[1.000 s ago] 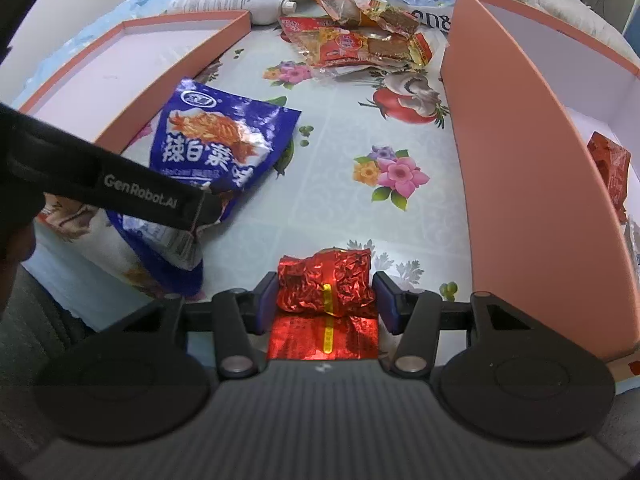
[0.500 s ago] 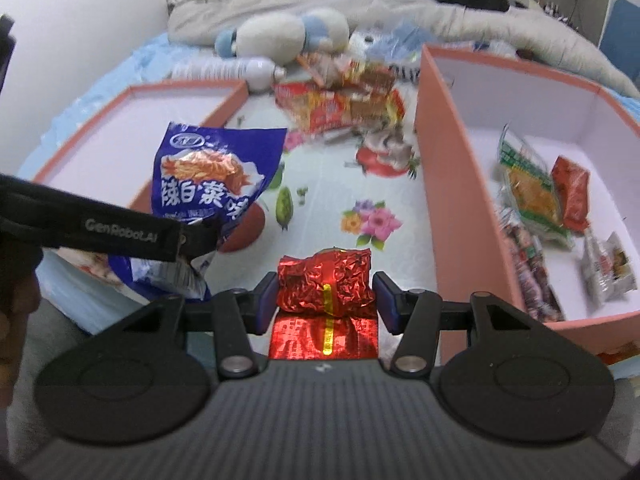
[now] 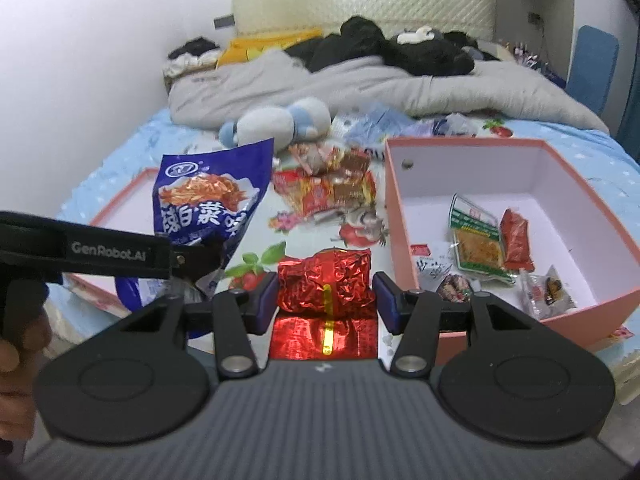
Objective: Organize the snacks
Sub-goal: 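Lift the blue bag and red foil candy and carry them over the deeper box, then open the left gripper to drop the blue bag while the right drops the candy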
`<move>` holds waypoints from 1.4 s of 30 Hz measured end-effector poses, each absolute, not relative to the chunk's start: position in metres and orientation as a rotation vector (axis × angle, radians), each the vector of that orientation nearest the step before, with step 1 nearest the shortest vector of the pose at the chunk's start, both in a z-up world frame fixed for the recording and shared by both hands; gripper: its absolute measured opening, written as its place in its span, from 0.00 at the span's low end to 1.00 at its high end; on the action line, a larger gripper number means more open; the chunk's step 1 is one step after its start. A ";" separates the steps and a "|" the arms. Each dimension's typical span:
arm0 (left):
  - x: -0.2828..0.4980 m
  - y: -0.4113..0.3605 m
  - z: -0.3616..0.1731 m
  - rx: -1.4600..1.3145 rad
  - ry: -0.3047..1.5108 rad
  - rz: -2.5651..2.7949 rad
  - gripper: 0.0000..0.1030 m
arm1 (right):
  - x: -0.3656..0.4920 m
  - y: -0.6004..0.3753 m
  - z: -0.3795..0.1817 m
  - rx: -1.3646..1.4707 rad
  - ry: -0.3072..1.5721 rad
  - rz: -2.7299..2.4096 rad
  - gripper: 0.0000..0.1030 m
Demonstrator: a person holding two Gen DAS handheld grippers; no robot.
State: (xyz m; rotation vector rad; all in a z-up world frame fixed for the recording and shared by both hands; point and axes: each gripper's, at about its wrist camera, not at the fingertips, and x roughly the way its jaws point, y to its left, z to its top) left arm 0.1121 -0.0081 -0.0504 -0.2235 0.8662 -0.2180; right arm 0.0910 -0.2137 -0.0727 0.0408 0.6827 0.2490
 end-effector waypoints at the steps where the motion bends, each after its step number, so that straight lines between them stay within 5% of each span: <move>1: 0.108 -0.010 -0.046 -0.224 0.857 -0.224 0.54 | 0.088 -0.215 -0.070 0.040 0.674 0.246 0.52; 21: 0.085 -0.081 -0.022 -0.210 0.835 -0.373 0.54 | 0.049 -0.283 -0.049 0.085 0.634 0.106 0.52; 42: 0.280 -0.221 -0.064 -0.088 0.976 -0.501 0.54 | 0.187 -0.393 -0.085 0.153 0.706 -0.029 0.52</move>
